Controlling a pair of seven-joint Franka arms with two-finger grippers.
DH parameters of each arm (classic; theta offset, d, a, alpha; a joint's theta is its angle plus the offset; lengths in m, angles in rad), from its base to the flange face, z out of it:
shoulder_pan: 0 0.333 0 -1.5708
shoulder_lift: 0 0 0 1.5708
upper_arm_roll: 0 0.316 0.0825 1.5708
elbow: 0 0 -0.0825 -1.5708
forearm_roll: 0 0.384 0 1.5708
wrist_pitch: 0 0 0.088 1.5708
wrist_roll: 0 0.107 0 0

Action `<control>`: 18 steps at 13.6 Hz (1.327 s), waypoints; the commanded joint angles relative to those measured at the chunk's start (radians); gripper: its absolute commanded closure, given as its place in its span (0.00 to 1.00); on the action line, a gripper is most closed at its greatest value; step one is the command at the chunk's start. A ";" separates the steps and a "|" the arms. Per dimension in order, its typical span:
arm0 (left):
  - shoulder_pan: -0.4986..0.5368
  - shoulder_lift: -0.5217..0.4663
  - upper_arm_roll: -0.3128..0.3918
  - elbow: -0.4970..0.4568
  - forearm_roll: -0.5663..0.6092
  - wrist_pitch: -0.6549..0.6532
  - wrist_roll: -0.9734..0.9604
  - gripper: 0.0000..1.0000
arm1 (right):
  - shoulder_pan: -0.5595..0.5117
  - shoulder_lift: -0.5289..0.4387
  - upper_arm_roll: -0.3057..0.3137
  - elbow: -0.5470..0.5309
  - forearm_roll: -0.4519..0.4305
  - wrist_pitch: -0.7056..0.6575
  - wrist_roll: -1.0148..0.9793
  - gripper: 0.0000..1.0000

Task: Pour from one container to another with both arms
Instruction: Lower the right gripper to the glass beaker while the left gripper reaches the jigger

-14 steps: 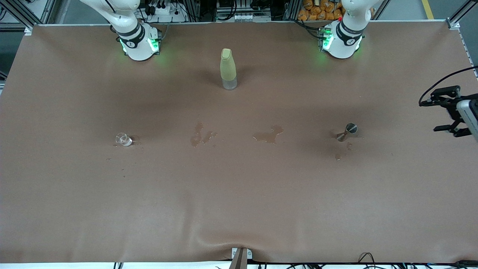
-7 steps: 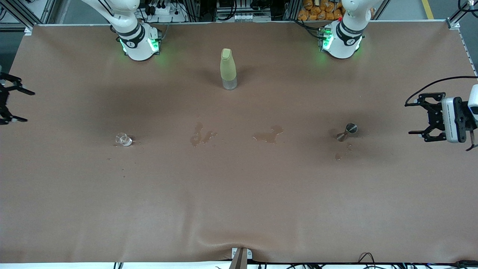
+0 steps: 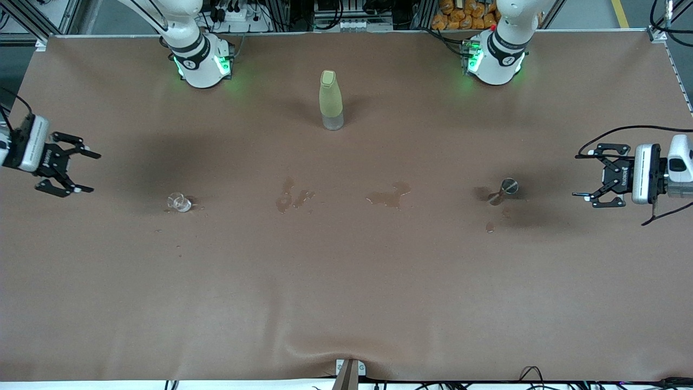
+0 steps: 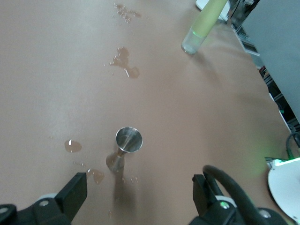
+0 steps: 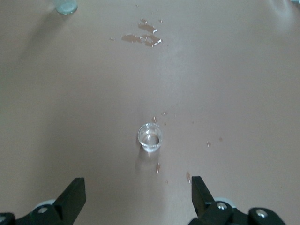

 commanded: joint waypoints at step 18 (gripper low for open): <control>0.089 0.251 -0.007 -0.242 -0.353 0.212 0.520 0.10 | -0.015 0.499 -0.004 -0.015 0.559 0.027 -0.657 0.00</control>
